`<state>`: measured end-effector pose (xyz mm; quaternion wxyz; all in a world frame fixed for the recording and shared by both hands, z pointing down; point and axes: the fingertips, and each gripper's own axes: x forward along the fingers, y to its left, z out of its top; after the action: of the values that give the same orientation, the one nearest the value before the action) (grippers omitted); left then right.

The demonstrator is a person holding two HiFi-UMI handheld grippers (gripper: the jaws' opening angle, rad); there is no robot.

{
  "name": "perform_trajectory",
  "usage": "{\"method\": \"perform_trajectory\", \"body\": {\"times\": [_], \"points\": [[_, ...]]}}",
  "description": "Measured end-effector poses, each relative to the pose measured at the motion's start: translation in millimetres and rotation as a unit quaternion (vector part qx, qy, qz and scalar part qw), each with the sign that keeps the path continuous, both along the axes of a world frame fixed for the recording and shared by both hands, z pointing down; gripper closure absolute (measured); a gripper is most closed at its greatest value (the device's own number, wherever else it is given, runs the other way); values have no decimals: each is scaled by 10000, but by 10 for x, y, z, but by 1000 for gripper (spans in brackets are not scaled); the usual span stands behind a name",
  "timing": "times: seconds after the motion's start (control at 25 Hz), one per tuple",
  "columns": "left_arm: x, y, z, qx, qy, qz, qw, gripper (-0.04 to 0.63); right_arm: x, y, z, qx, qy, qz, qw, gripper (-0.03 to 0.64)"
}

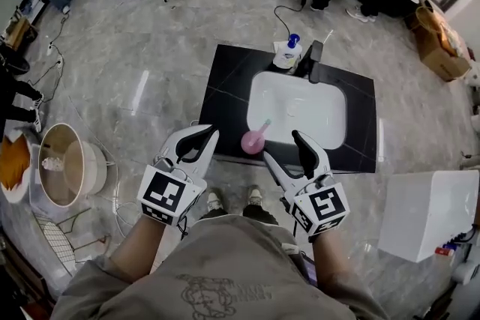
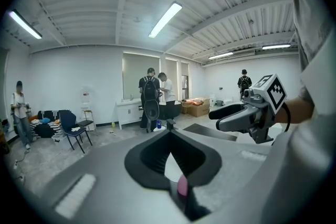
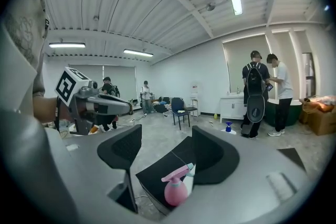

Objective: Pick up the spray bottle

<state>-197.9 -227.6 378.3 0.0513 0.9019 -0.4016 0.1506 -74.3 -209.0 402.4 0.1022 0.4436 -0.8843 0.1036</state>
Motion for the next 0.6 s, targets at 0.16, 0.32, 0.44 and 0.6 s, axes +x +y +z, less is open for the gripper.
{"method": "perform_trajectory", "body": {"times": [0.16,0.32,0.44,0.6], "points": [[-3,13,58,-6,24,159,9999,595,-25,43,72,-87,64,128,9999,283],[5,15,164,-152,-1,239,9996,595,-84,68,269,-258,95,108,9996,266],[5,-6,269,-249,-49,212,9995,595,-132,72,470,-425,118,43,9990,258],[12,-63,408,-433,14,146,9990,595,-181,33,730,-586,184,-71,9981,252]]}}
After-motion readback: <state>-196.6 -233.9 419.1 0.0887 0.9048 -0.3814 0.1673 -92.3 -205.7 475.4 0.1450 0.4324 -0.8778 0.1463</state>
